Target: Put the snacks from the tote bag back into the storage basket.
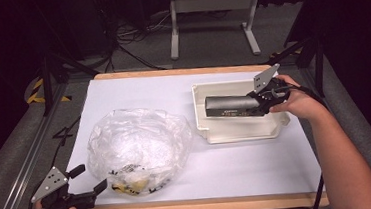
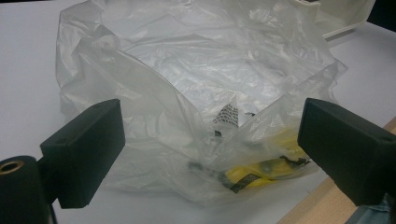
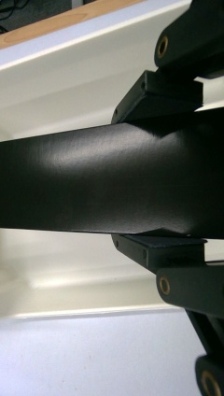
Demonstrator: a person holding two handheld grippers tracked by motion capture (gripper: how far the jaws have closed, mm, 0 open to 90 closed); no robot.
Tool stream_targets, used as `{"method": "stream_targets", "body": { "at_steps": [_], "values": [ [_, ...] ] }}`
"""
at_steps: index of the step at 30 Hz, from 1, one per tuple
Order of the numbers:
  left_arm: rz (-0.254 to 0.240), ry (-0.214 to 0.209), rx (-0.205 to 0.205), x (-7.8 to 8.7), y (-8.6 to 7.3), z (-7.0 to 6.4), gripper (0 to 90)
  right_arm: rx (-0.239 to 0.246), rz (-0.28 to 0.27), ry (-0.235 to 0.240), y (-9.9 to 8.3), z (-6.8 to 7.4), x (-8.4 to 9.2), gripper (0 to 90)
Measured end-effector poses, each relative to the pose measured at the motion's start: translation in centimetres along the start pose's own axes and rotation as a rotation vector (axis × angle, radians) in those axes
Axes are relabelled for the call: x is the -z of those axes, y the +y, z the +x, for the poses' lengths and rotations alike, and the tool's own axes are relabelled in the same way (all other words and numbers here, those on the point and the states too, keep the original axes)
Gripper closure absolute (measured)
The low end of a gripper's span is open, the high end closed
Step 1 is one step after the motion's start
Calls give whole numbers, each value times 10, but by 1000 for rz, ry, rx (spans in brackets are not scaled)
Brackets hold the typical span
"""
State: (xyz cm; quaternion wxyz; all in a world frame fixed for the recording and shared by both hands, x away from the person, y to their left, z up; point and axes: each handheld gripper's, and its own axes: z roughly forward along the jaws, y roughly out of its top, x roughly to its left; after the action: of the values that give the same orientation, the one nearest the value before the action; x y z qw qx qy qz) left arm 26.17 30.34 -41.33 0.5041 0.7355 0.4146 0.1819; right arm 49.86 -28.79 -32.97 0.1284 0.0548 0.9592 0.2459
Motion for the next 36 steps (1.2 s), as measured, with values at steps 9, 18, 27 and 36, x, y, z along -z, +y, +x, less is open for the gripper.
{"method": "stream_targets", "body": {
  "at_steps": [9,18,27,36],
  "values": [
    [4,-5,-5,-1,0,1,83,-13,48,25,-7,-2,-13,429],
    [7,-6,-7,-2,1,1,83,-31,68,50,-11,-5,-19,428],
    [8,-11,-10,-3,1,2,83,-40,87,57,-16,-9,-25,424],
    [9,-17,-11,-4,2,1,82,-31,93,78,-17,-12,-29,426]
  ]
}}
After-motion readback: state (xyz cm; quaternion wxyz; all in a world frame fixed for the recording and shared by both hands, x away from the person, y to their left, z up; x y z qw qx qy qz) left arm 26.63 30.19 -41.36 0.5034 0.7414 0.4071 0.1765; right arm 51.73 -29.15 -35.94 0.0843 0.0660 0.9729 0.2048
